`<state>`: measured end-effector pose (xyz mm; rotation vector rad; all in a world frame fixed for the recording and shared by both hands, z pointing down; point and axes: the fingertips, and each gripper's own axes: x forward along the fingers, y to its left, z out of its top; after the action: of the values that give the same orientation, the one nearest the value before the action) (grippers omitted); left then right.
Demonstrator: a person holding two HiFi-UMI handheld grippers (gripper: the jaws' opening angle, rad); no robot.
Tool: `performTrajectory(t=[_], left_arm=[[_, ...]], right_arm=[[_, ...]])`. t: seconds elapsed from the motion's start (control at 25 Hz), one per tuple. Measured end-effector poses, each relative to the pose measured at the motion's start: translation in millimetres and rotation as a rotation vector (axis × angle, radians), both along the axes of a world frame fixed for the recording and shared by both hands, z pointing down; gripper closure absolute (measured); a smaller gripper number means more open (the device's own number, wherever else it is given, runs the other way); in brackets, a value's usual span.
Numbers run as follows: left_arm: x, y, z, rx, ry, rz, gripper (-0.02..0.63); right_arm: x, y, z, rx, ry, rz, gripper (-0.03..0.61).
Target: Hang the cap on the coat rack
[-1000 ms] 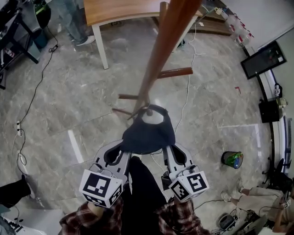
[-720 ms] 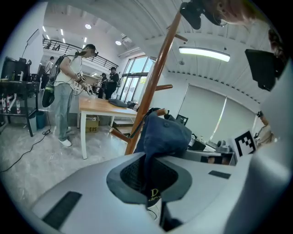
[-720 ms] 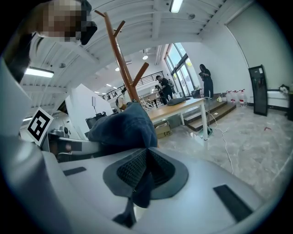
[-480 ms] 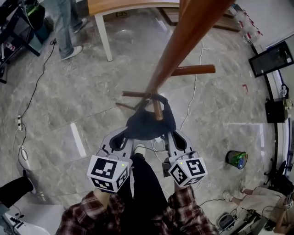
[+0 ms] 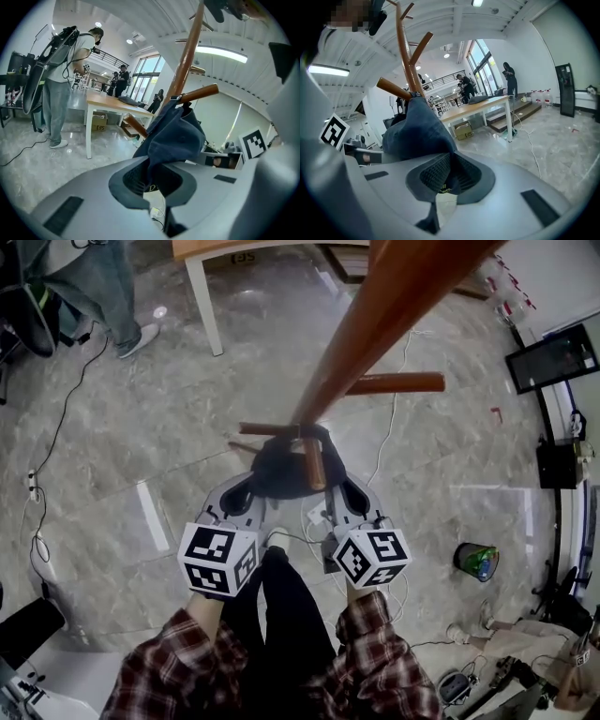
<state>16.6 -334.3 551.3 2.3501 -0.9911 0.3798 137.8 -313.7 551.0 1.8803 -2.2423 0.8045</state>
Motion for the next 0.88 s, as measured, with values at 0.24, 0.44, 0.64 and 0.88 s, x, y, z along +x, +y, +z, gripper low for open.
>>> performTrajectory(t=[0.24, 0.44, 0.64, 0.88], left_arm=[[0.7, -5.6, -0.6, -0.02, 0.031, 0.011, 0.594], [-3.2, -6.1, -2.9, -0.032, 0.082, 0.028, 0.579], [-10.2, -0.9, -6.5, -0.038, 0.113, 0.028, 0.444], [-26.4, 9.9, -6.9, -0.054, 0.127, 0.005, 0.408]], right_arm=[[-0.1, -5.6, -2.4, -0.005, -0.022, -0.005, 0.561], [-4.2, -0.3, -2.9, -0.02, -0.038, -0.035, 0.531], [-8.2, 11.1, -4.9, -0.039, -0.027, -0.087, 0.471], [-7.5, 27.2, -6.7, -0.05, -0.029, -0.079, 0.471]])
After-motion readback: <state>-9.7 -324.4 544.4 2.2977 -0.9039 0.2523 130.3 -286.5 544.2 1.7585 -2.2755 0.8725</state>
